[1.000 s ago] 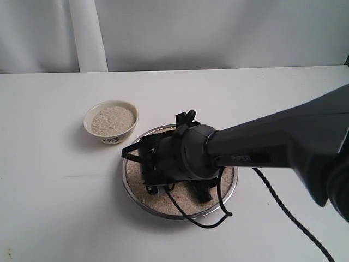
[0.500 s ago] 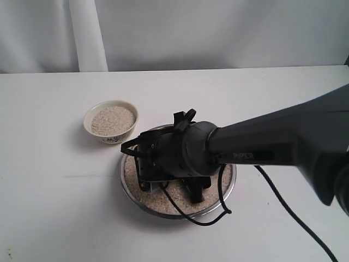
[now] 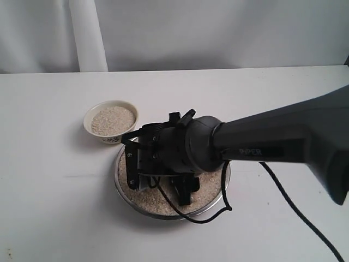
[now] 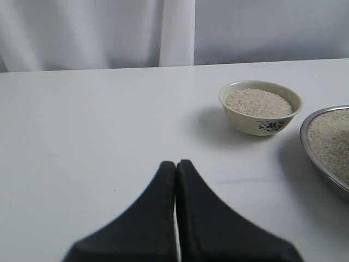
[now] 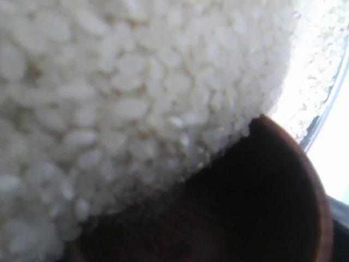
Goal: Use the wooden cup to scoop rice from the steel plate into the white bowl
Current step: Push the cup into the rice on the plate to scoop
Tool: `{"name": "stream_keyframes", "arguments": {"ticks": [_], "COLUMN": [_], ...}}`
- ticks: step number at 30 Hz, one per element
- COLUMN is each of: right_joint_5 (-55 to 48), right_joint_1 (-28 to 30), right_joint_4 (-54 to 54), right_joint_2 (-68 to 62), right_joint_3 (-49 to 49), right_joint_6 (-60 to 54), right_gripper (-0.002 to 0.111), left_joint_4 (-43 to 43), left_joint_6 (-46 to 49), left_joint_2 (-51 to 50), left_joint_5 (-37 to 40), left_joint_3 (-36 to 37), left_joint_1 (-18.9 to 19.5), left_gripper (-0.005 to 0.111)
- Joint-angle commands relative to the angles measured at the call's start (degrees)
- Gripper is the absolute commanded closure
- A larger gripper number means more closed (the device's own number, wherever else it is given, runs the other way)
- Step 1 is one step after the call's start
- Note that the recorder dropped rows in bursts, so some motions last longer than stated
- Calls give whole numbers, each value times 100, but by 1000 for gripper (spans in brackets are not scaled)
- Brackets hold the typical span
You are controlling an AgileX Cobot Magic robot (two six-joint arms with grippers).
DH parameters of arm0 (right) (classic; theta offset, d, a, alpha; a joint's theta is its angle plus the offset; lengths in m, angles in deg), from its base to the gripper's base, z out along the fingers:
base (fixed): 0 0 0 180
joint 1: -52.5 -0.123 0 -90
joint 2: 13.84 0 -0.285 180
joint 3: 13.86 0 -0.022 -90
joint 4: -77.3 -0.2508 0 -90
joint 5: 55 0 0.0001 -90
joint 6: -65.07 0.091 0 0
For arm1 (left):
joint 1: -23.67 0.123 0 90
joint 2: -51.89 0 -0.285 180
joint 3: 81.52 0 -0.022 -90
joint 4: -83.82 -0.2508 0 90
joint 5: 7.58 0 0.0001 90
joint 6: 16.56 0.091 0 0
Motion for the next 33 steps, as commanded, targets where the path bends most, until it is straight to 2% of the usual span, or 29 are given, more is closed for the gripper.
{"name": "stream_keyframes", "arguments": {"ticks": [1, 12, 17, 23, 33], "right_joint_5": [807, 1642, 2055, 3064, 3434], "right_joint_1": [227, 426, 765, 1072, 1143], "right_joint_4": [-668, -955, -979, -990, -990], "right_joint_2": [-117, 18, 291, 724, 1050], "right_joint_3": [25, 252, 645, 1200, 1228], "right_joint_6": [325, 712, 1088, 1478, 1708], "right_gripper": [108, 108, 108, 108, 108], "left_joint_4": [-2, -2, -2, -2, -2], "left_joint_6": [1, 8, 8, -5, 3], "left_joint_2": [14, 14, 14, 14, 14], "left_joint_5": [-21, -21, -21, -21, -21], "left_joint_3": [9, 9, 9, 9, 9], "left_joint_1": [-35, -35, -35, -35, -35], "left_gripper": [107, 107, 107, 107, 107]}}
